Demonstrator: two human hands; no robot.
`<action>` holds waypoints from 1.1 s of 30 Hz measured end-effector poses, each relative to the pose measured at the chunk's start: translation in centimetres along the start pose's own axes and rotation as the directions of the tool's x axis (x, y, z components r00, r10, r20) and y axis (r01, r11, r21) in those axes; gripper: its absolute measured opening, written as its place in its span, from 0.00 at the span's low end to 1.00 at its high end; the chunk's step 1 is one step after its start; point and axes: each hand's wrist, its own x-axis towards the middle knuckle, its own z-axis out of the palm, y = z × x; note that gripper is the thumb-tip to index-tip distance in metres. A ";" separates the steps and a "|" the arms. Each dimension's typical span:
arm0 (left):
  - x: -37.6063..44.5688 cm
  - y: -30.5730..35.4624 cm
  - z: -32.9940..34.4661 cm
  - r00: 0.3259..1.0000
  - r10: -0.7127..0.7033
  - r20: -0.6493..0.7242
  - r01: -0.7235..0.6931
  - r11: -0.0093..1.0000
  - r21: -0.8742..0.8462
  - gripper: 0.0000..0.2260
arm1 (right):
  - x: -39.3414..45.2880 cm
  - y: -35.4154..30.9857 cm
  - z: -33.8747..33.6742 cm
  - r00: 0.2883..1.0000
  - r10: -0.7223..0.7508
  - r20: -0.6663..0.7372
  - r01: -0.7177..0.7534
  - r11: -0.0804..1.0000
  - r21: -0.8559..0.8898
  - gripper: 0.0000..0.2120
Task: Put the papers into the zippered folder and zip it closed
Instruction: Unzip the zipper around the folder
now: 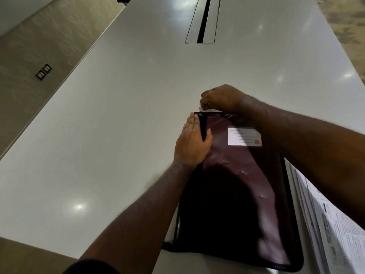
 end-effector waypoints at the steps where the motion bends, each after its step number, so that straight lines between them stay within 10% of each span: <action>1: 0.0 0.0 0.0 1.000 -0.001 0.000 0.001 1.000 0.004 0.32 | -0.1 0.2 0.1 1.000 -0.011 -0.003 0.011 1.000 -0.008 0.07; 33: -0.1 0.1 -0.2 1.000 -0.004 0.027 0.003 1.000 0.010 0.31 | -10.1 5.1 1.5 0.986 0.164 -0.017 -0.162 0.983 0.091 0.05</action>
